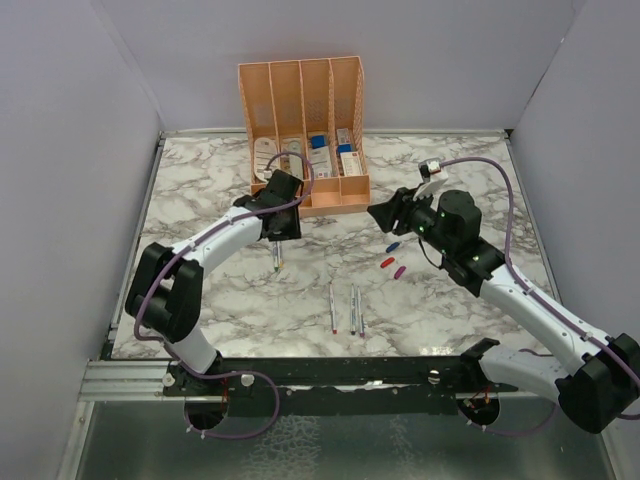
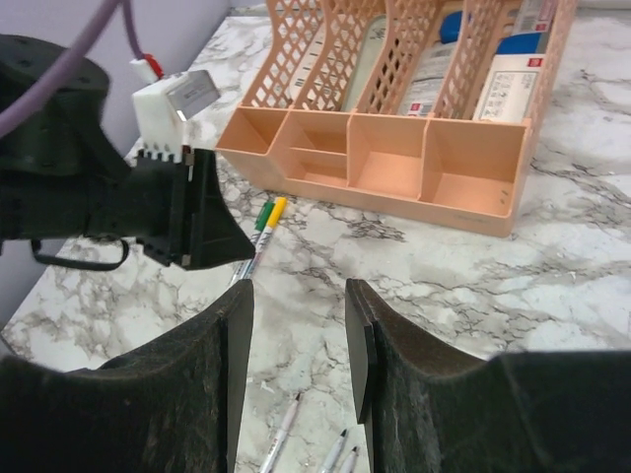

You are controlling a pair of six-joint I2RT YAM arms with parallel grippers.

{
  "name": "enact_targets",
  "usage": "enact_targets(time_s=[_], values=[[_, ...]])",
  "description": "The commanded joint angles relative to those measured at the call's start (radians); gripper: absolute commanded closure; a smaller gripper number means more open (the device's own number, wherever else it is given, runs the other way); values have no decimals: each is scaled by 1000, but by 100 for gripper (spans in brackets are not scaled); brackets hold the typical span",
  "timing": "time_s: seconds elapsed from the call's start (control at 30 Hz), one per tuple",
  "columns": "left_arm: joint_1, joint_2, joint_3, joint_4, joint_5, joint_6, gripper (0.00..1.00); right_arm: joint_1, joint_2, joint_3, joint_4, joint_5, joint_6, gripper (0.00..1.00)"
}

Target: Insert the pens into the pen caps

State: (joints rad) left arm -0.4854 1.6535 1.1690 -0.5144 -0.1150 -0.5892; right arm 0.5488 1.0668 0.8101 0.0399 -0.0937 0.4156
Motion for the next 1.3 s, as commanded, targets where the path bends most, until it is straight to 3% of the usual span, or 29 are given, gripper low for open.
enact_targets(time_s=[0.0,0.3,0.87,1.27], values=[[-82,-63,-44,-10,102,-30,62,0,5,17,-64,129,11,59],[-292,-95,-105,-70,162,-141,61,0,3,3,-100,182,36,59],[-429,24,-17,-181,224,-173,54,0,-88,-82,-83,146,76,59],[-444,98,9,-222,227,-176,54,0,-132,-117,-95,141,70,59]])
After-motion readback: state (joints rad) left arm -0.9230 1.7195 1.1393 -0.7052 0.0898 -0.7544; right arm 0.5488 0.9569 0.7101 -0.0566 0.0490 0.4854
